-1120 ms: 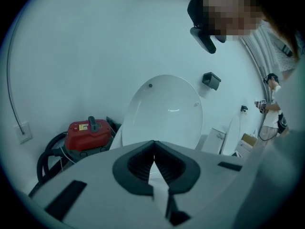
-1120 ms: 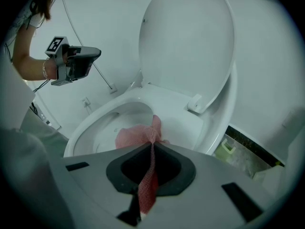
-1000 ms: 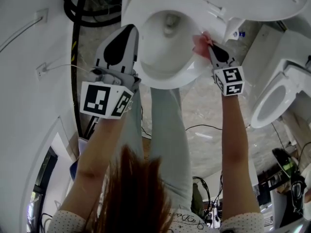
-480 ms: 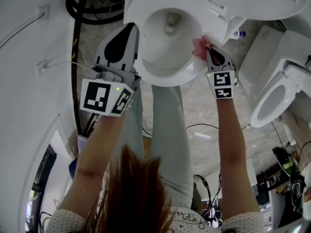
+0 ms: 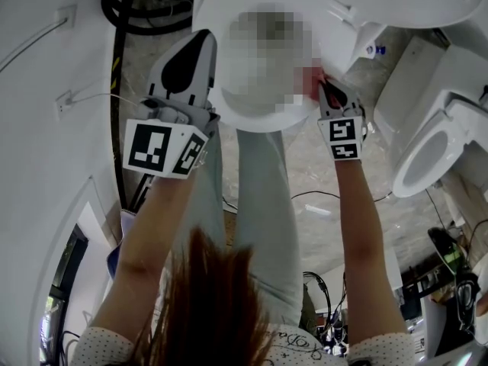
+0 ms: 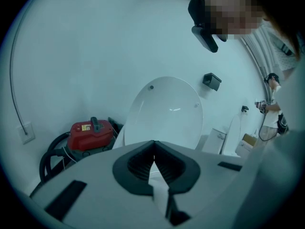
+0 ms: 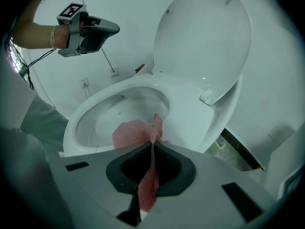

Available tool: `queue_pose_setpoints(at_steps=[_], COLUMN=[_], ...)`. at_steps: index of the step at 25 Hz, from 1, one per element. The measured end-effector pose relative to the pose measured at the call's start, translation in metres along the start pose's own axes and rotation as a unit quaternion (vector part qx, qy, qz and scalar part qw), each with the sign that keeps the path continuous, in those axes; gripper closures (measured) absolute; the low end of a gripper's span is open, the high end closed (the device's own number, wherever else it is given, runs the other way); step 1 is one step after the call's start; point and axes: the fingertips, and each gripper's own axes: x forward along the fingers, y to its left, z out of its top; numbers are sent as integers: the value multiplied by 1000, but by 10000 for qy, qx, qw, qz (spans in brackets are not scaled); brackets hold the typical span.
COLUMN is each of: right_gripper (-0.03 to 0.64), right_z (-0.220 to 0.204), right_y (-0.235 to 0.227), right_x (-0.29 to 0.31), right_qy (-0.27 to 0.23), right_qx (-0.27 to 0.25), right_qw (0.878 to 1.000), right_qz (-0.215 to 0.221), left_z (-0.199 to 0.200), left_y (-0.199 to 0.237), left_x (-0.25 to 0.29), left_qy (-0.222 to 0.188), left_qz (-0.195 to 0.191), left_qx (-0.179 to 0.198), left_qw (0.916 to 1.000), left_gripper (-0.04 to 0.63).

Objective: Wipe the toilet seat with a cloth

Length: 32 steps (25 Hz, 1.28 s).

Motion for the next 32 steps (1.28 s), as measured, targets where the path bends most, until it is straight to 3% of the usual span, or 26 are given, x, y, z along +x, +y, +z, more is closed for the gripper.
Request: queue_pose_setpoints(at_steps=[32], right_gripper=[591], right_z=[-29], right_y=[65], right_x=[-13], right_qy=[64], right_qx=[1096], right_qw=[9907], right_qz=[-807], left_z=[-17], left_y=[25], left_x=[-47], left_qy=[293], left_qz=[-737], left_qx=[87], left_qw=[9968], left_gripper=[600])
